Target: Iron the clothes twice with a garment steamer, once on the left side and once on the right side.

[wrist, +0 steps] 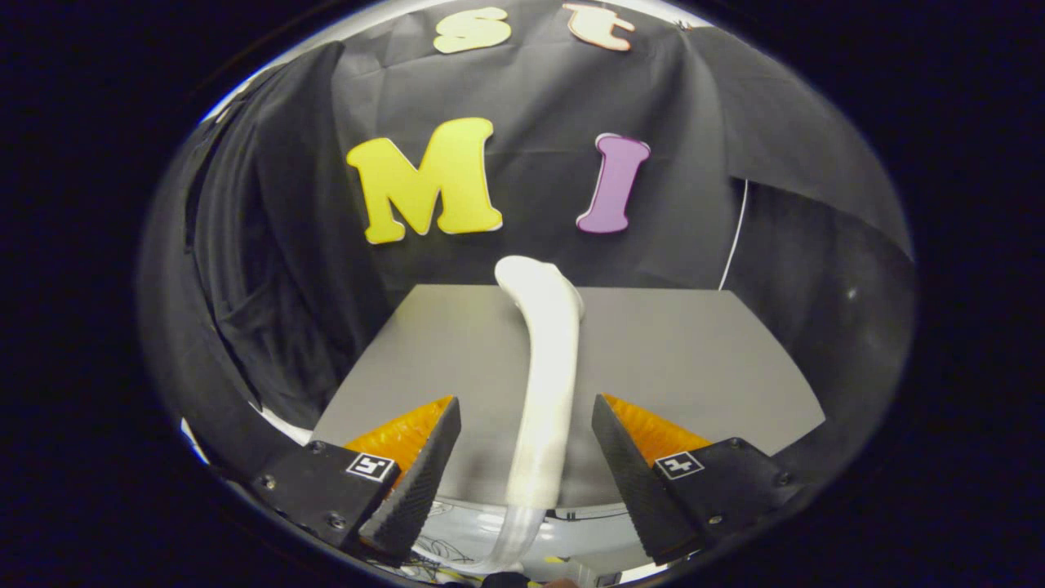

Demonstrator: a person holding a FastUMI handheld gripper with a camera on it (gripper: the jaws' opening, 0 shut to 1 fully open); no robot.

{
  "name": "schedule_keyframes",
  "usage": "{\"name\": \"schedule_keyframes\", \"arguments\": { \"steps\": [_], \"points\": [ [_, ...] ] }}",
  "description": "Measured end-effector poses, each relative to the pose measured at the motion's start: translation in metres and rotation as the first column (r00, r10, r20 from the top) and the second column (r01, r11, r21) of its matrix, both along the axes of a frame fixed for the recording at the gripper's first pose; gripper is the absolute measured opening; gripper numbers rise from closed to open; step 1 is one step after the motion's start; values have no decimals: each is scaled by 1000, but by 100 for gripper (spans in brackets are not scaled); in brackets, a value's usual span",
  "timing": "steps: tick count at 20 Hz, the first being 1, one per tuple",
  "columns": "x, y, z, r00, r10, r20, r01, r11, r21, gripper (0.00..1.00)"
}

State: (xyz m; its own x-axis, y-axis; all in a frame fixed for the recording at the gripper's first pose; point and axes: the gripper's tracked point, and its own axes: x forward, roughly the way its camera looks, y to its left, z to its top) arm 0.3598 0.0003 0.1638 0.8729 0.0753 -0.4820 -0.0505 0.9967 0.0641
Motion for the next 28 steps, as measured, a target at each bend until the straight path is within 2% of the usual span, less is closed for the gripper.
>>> {"name": "schedule_keyframes", "arguments": {
  "steps": [2, 8, 10, 13, 17, 21, 28],
  "points": [
    [4, 0, -9, 999, -7, -33, 8, 999, 34, 96],
    [18, -12, -12, 997, -57, -46, 54, 997, -60, 89],
    [21, -17, -17, 992, -92, -83, 87, 994, -63, 83],
    [24, -10, -27, 988, -80, -132, 77, 997, -27, 64],
    [25, -8, -23, 989, -111, -102, 112, 994, 4, 41],
    [11, -2, -24, 983, -145, -114, 150, 988, 40, 36],
    [-35, 34, 12, 985, -172, -8, 172, 982, 79, 33]
  ]
}}
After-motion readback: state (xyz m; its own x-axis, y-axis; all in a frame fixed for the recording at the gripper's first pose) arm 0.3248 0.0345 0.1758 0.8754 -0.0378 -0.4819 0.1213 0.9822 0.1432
